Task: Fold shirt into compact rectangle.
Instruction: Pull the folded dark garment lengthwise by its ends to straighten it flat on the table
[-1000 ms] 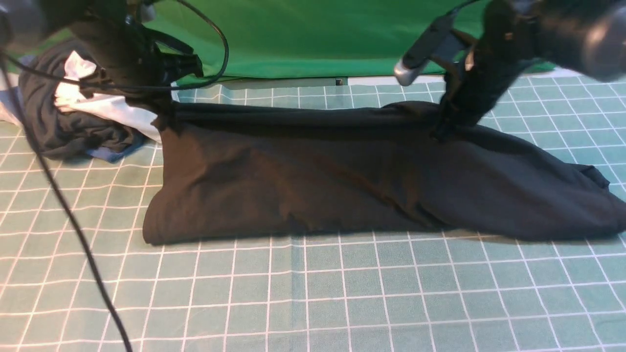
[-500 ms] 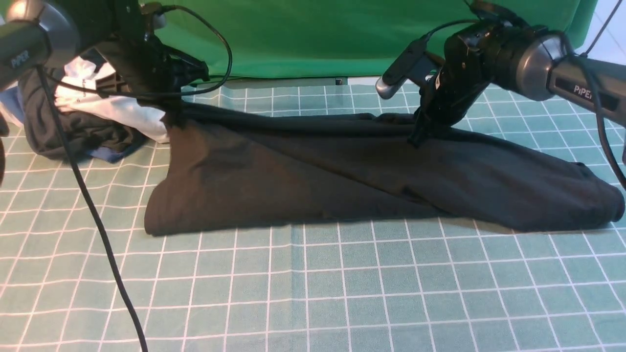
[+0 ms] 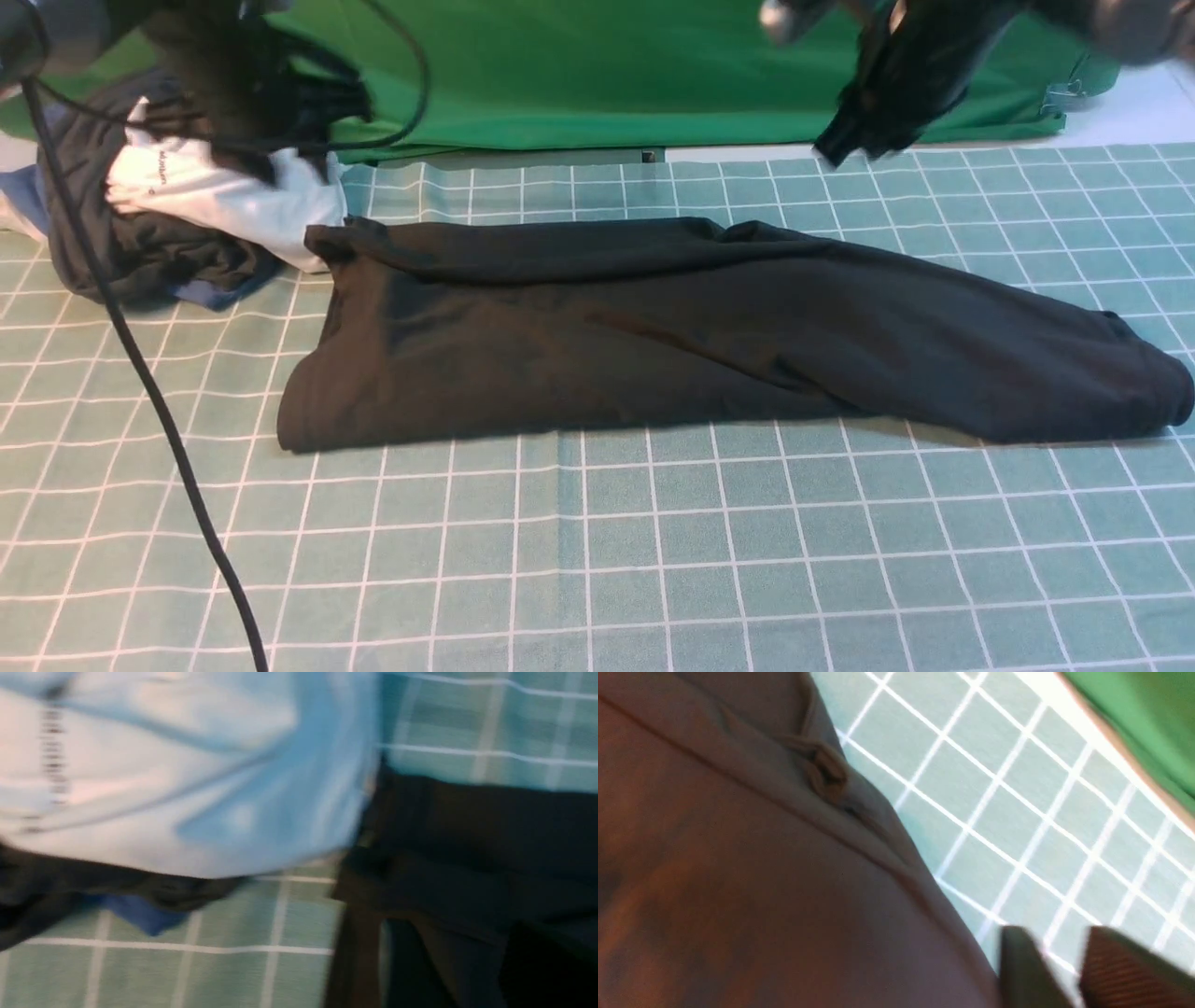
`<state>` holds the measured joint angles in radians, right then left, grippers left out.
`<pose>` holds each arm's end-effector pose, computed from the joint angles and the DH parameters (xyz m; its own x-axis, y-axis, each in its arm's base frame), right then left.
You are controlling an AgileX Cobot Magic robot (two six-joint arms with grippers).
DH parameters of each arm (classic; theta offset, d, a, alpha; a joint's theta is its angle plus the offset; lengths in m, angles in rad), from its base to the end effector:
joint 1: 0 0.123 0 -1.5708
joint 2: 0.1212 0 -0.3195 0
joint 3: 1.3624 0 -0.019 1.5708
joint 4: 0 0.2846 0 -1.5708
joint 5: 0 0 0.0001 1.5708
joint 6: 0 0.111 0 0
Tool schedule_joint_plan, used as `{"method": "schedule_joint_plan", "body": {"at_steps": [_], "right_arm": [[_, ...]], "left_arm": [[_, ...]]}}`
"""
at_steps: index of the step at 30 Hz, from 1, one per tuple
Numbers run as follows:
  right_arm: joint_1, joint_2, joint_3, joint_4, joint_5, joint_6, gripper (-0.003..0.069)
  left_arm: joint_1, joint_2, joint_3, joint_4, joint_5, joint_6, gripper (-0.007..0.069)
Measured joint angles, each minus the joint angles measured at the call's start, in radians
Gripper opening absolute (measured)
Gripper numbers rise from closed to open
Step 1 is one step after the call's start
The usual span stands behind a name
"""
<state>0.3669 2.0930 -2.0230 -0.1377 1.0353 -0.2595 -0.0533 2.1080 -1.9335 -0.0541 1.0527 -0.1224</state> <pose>0.5032 0.1793 0.3089 -0.6530 -0.5958 -0.4675 -0.5387 0.7993 -0.2661 0.5259 -0.0333 0.2691 -0.9078 -0.1003 -0.4072 -0.0628 0.9926 -0.1044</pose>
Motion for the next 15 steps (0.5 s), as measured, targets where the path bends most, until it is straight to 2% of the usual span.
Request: {"method": "schedule_joint_plan", "body": {"at_steps": [1,4,10,15], "right_arm": [[-0.001,-0.039,0.000,0.000,0.035,0.002,0.0038],[-0.001,-0.088,0.000,0.007,0.079,0.007,0.0004],[-0.001,-0.150,0.000,0.017,0.149,-0.001,-0.0002],[-0.001,-0.197,0.005,0.028,0.176,-0.004,-0.0003]], "left_arm": [[-0.046,0.003,-0.002,-0.058,0.003,0.051,0.0174],[-0.139,0.033,-0.006,-0.103,-0.004,0.079,0.0044],[-0.282,0.144,-0.006,-0.114,-0.106,0.097,0.0004],[-0.299,0.233,-0.006,-0.087,-0.198,0.082,0.0004]]}}
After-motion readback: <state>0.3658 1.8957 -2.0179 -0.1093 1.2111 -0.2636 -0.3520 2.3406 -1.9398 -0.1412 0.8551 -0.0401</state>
